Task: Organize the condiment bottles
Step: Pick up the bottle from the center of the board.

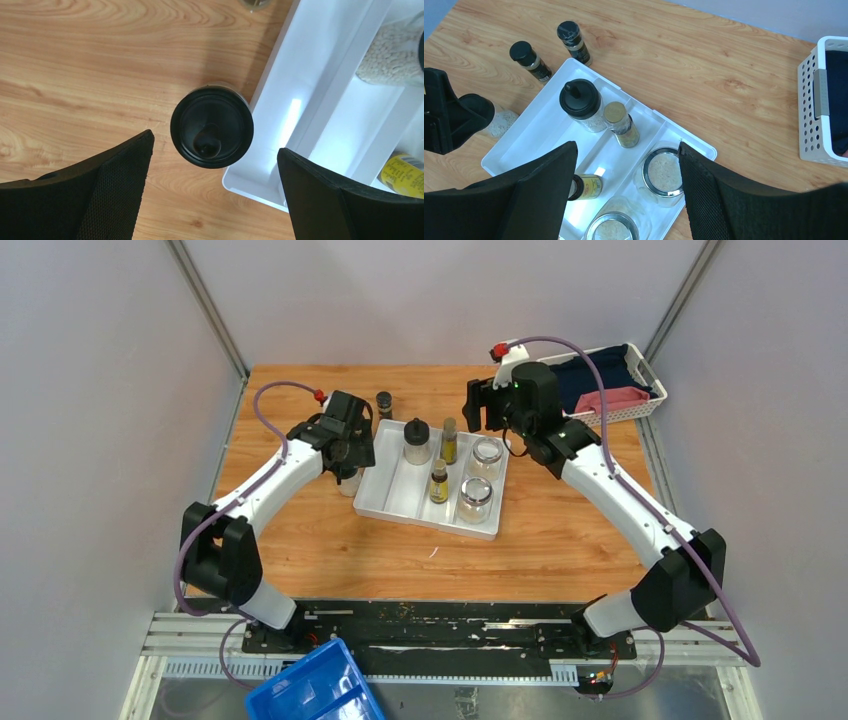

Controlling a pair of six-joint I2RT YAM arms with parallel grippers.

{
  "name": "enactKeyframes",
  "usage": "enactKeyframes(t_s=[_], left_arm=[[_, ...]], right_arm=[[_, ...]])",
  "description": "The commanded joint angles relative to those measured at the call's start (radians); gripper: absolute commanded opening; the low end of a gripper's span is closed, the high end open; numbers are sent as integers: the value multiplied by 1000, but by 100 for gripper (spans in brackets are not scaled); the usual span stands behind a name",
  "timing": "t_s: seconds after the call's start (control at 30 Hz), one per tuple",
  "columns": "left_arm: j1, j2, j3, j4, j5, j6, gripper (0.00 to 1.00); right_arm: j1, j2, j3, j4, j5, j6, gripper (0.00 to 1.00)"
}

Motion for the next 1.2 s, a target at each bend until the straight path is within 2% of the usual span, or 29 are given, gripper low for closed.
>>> enactKeyframes(t_s=[0.0,0.77,1.17], left_arm=[[22,29,-14,13,74,-15,100],[64,81,-13,50,128,-6,100],[72,89,-34,65,138,-4,93]], right_arm=[[-11,-21,-25,25,-10,15,77],[-11,-28,-50,45,-34,15,77],[-12,-33,-63,54,-27,17,77]])
